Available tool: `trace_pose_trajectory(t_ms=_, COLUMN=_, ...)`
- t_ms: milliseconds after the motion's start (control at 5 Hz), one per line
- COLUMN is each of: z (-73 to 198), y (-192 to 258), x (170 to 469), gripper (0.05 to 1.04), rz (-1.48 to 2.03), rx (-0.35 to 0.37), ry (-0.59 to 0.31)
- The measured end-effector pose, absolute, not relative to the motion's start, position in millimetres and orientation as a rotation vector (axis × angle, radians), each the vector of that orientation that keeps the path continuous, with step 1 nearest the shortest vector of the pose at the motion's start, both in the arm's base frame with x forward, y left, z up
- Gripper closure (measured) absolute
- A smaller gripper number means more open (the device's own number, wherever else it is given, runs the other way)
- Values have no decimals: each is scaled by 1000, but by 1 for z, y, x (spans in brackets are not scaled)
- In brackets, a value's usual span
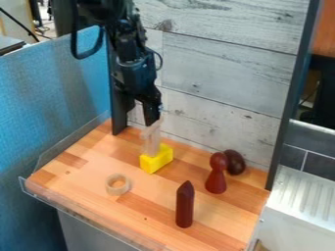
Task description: Removed the T block and placed it on top of the hollow block
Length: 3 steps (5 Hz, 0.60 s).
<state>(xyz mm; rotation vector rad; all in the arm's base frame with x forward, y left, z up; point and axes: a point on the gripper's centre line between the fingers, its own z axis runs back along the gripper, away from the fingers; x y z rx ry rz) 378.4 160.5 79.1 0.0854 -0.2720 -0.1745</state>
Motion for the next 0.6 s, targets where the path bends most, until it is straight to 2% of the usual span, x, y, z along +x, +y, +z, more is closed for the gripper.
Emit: trace_pose_trajectory(t_ms=600, z=53, y=158, x=408, gripper=84, rz=-142, rx=33, ry=-199)
